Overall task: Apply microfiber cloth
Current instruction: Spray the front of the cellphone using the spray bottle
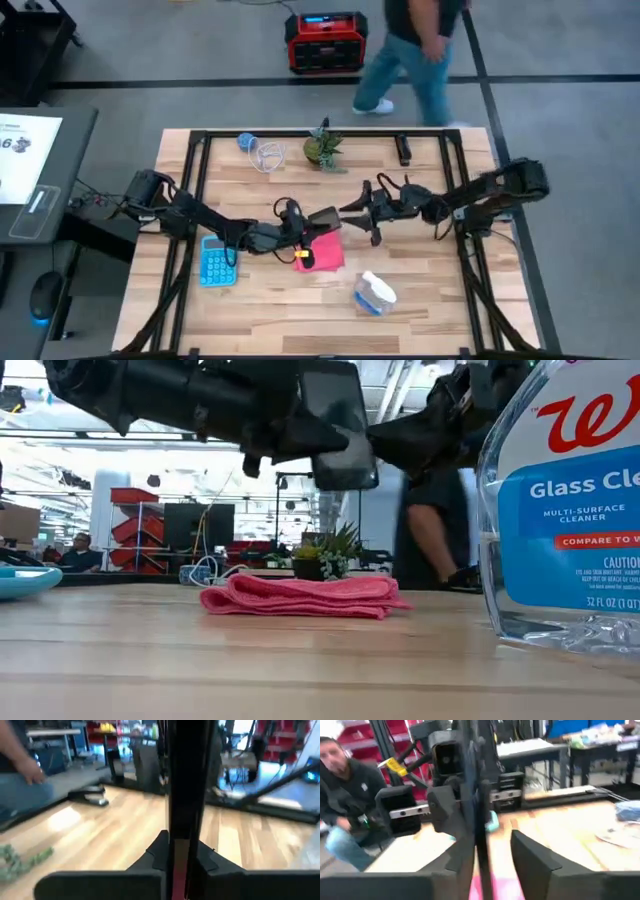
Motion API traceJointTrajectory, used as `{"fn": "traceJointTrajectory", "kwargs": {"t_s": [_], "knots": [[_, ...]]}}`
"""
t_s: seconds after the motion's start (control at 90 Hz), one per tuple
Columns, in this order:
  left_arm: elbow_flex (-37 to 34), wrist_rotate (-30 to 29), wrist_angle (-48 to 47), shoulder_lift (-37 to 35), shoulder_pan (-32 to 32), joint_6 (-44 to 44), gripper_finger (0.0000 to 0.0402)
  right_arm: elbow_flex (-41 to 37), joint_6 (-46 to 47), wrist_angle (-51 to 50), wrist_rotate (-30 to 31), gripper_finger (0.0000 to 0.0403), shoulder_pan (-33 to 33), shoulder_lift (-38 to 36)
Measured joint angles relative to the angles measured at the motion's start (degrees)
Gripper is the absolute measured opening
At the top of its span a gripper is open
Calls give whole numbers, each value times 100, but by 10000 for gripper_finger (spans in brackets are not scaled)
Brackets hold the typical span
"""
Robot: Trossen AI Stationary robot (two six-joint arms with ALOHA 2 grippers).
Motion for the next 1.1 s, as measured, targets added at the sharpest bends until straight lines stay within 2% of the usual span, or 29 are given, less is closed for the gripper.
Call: {"fn": "traceJointTrajectory", "kwargs": {"t_s": [0.122, 0.211, 0.267, 0.344, 0.489, 0.6, 0.722, 0.789, 0.856, 1.0, 1.1], "knots": [[0, -34, -63, 0, -60, -49, 4, 234, -313, -2822, -47, 183, 360, -1396], [0, -53, -95, 0, -62, -64, 4, 611, -223, -4849, 26, 194, 875, -2232], [0, -73, -139, 0, -62, -68, 4, 841, 44, -5813, 192, 195, 1347, -2613], [0, -75, -163, 0, -62, -72, 4, 1096, 574, -6625, 435, 194, 2128, -2949], [0, -73, -183, 0, -62, -96, 6, 1283, 1755, -7108, 880, 190, 3575, -3183], [0, -71, -183, 0, -59, -105, 7, 1283, 2800, -6603, 862, 190, 4300, -3107], [0, -58, -203, 0, -59, -120, 7, 1283, 2480, -5239, 982, 189, 4622, -2816], [0, -57, -235, 0, -59, -126, 7, 1332, 2407, -4978, 1017, 191, 4646, -2716], [0, -55, -265, 0, -59, -127, 8, 1594, 2162, -5374, 1074, 195, 4620, -2663], [0, -51, -292, 0, -59, -137, 8, 2309, 2036, -7471, 1634, 215, 4605, -2577], [0, -49, -297, 0, -59, -162, 8, 2598, 2057, -8326, 1897, 240, 4453, -2461]]}}
